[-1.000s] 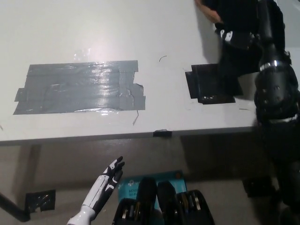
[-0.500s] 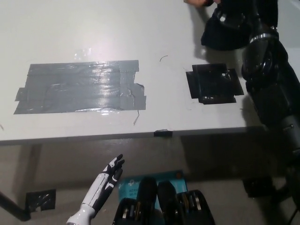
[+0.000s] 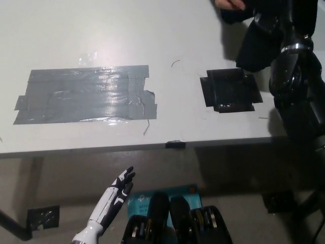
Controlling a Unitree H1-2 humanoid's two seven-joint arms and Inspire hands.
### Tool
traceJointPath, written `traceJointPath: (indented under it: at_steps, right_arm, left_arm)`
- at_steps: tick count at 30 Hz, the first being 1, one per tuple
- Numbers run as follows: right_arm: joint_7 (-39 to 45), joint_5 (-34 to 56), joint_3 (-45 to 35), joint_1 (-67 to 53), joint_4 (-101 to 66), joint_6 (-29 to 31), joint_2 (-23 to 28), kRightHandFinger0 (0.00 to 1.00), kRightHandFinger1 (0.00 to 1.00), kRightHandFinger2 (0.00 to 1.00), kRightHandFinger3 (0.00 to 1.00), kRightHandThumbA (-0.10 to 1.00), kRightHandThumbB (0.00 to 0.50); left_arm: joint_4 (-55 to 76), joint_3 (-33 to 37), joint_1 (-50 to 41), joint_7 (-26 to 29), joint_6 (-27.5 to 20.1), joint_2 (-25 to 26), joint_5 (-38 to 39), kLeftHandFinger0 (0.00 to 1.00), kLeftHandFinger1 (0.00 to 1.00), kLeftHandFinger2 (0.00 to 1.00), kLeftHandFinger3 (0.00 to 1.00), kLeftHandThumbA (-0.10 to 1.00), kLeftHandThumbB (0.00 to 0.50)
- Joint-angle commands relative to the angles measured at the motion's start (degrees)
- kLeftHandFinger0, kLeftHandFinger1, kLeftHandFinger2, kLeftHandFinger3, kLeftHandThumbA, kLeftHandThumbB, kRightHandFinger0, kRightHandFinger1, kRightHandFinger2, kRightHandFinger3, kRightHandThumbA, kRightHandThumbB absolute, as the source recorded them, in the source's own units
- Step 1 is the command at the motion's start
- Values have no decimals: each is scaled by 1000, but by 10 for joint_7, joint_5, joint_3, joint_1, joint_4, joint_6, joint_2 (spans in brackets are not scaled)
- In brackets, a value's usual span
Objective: A person hands a black t-shirt to the robot and rhe robot picks it up with its right hand and places it on the black spot on the desk infron tof it
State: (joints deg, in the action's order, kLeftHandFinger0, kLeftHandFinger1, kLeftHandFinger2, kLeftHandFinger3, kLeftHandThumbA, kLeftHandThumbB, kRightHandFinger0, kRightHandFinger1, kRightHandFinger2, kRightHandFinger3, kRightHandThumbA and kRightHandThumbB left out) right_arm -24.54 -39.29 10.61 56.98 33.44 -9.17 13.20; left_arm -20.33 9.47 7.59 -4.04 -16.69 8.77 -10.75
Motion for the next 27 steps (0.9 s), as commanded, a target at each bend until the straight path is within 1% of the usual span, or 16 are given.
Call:
traceJointPath:
  at_steps: [1, 2, 4, 6, 7, 8, 9, 11, 12, 15, 16, 19, 22, 25, 26, 27]
  right_arm:
    - [-34, -20, 1, 28, -92, 34, 12, 4, 542, 881, 1000, -100, 174]
    - [-24, -27, 5, 27, -114, 23, 11, 3, 540, 864, 1000, -100, 227]
    - [-21, -31, 9, 27, -114, 25, 13, 0, 458, 826, 945, -100, 249]
    - [-11, -34, 16, 24, -113, 27, 17, 0, 317, 743, 585, -100, 253]
    - [-3, -33, 24, 21, -106, 35, 19, 0, 298, 769, 440, -100, 210]
    - [2, -32, 32, 18, -96, 45, 20, 0, 310, 811, 437, -100, 193]
    - [10, -34, 44, 16, -81, 53, 20, 0, 371, 879, 507, -100, 221]
    - [52, -40, 77, 7, -67, 48, 26, 0, 460, 904, 761, -100, 234]
    - [61, -43, 85, 6, -63, 49, 28, 0, 487, 931, 798, -100, 231]
    - [85, -43, 117, -1, -30, 66, 36, 0, 503, 947, 803, -100, 214]
    - [101, -40, 126, -3, -18, 58, 36, 5, 549, 1000, 852, -100, 204]
    - [107, -42, 148, -4, 35, 62, 31, 0, 551, 1000, 891, -100, 226]
    - [102, -45, 167, 1, 95, 75, 29, 0, 494, 973, 887, -100, 226]
    - [105, -52, 196, 7, 179, 92, 27, 1, 531, 1000, 948, -100, 237]
    - [118, -54, 206, 7, 199, 92, 26, 23, 559, 1000, 944, -100, 228]
    - [119, -56, 214, 5, 212, 94, 26, 65, 583, 1000, 864, -100, 233]
  left_arm:
    - [6, 1, 12, -7, -13, 6, -2, 989, 1000, 1000, 1000, 1000, 500]
    - [5, 2, 11, -6, -15, 7, -4, 984, 1000, 1000, 1000, 1000, 500]
    - [6, 3, 10, -7, -15, 7, -6, 985, 1000, 1000, 1000, 1000, 500]
    - [4, 3, 9, -7, -16, 6, -5, 988, 1000, 1000, 1000, 1000, 500]
    - [5, 3, 8, -8, -14, 6, -5, 991, 1000, 1000, 1000, 1000, 500]
    - [8, 3, 6, -8, -11, 6, -5, 992, 1000, 1000, 1000, 1000, 500]
    - [9, 2, 5, -10, -10, 7, -2, 999, 1000, 1000, 1000, 1000, 500]
    - [9, 2, 7, -11, -9, 7, -3, 1000, 1000, 1000, 1000, 1000, 500]
    - [9, 2, 7, -10, -10, 7, -5, 1000, 1000, 1000, 1000, 1000, 500]
    - [10, 2, 8, -6, -10, 4, -9, 1000, 1000, 1000, 1000, 1000, 500]
    - [10, 2, 7, -5, -11, 4, -11, 1000, 1000, 1000, 1000, 1000, 500]
    - [11, 3, 7, -4, -14, 5, -15, 1000, 1000, 1000, 1000, 1000, 500]
    - [6, 3, 10, -2, -20, 5, -17, 1000, 1000, 1000, 1000, 1000, 500]
    - [2, 1, 12, -4, -24, 3, -12, 1000, 1000, 1000, 1000, 1000, 500]
    - [3, 1, 12, -4, -22, 4, -14, 997, 1000, 1000, 1000, 1000, 500]
    - [5, 2, 11, -5, -21, 4, -15, 993, 1000, 1000, 1000, 1000, 500]
